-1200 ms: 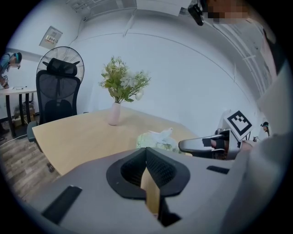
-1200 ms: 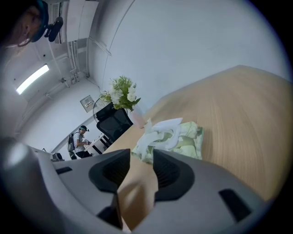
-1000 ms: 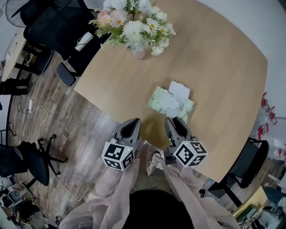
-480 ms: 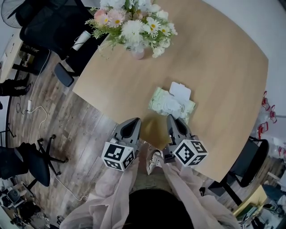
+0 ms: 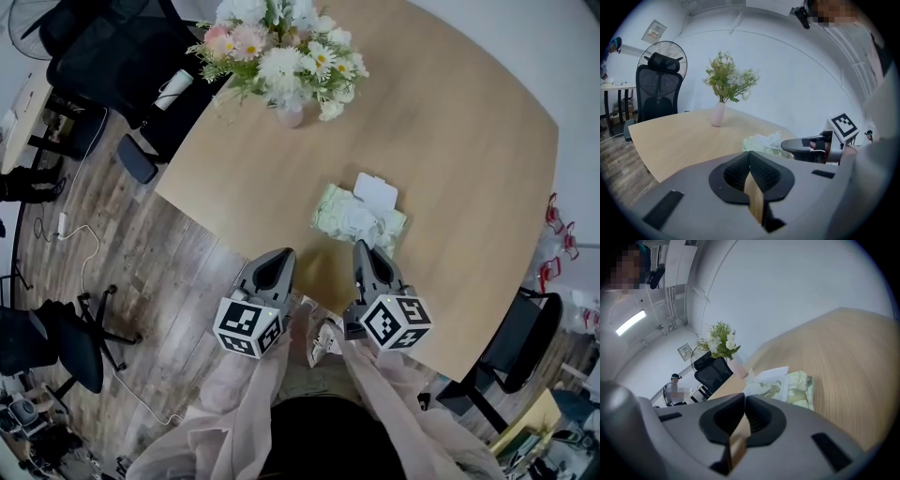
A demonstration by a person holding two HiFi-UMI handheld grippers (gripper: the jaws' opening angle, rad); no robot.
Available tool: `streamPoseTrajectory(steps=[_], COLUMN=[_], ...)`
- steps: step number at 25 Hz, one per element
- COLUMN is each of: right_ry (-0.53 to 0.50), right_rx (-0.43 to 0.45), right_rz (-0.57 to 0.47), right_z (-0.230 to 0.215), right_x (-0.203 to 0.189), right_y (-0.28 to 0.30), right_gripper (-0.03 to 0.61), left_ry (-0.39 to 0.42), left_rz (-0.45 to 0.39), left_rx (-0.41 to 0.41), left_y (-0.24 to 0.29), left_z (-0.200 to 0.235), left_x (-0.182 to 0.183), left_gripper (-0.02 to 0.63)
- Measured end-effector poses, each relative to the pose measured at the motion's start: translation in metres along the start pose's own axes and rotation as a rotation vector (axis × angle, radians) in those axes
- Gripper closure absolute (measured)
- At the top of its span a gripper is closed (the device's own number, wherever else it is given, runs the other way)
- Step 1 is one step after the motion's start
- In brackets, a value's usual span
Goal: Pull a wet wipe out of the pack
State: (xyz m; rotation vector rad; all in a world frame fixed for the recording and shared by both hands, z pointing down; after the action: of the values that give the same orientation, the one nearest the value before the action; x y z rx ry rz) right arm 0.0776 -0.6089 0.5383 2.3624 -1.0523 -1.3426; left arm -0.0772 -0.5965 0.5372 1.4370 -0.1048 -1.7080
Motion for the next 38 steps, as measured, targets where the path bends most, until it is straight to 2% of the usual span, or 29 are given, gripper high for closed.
streamPoseTrajectory(steps=[38], right_ry=[-0.109], right_rx=[0.061], right_rz=[-0.024], right_z=[0.026], right_x=[0.01], right_y=[-0.041], right_gripper=[0.568], left_ry=[0.032], left_rz=[-0.097], left_rx=[0.049], left_y=[-0.043], left_z=[-0.028], left_x=[0.009], left_gripper=[0.603])
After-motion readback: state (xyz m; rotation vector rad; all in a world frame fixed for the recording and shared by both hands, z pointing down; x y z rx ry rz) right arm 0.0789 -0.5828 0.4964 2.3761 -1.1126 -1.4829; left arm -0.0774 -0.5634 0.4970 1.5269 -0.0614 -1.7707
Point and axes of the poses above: the fingertips, and each gripper's own axes: y forward along the fingers, z to its left, x out of its top, the point moved 2 cm from there along -y, backward along the fingers, and after that the axes turned 10 degrees about z, right-handed, at the moved point
